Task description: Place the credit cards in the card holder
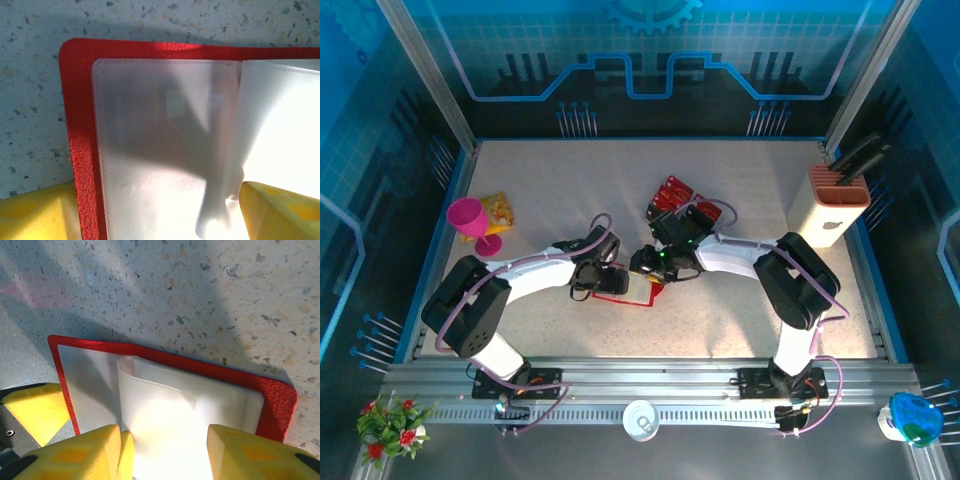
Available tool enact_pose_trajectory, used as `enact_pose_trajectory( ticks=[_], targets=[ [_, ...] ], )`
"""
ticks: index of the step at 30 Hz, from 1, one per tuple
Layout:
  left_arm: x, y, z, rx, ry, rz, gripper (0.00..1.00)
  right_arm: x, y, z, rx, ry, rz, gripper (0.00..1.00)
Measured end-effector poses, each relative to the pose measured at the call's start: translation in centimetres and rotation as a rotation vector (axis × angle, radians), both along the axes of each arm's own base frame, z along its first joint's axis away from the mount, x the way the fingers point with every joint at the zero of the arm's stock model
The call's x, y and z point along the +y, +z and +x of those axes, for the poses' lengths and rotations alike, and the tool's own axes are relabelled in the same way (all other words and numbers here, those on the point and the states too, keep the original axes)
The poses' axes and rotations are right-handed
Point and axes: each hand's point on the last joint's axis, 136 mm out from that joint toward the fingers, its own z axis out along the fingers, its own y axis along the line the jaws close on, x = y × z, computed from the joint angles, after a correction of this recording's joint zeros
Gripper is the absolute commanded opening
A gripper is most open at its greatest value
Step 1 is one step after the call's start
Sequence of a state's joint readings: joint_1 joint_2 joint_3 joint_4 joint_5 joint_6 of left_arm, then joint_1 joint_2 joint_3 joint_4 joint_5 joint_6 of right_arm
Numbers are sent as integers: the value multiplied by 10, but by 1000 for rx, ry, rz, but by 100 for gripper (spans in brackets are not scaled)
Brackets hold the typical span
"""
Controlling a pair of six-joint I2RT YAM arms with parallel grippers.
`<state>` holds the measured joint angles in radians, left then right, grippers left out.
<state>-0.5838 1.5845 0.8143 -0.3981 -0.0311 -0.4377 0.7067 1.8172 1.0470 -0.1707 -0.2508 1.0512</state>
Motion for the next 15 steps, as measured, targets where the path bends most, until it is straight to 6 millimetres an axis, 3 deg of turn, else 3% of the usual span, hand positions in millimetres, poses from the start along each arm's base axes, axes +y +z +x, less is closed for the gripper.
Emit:
enact_pose_trajectory(
  ticks=[5, 15],
  targets=[
    [0, 0, 0, -1, 0, 1, 80, 1, -9, -1, 18, 3, -9, 49],
    [1, 0, 0, -4, 1, -1, 81, 16, -6, 10, 12, 22, 22, 44]
  ],
)
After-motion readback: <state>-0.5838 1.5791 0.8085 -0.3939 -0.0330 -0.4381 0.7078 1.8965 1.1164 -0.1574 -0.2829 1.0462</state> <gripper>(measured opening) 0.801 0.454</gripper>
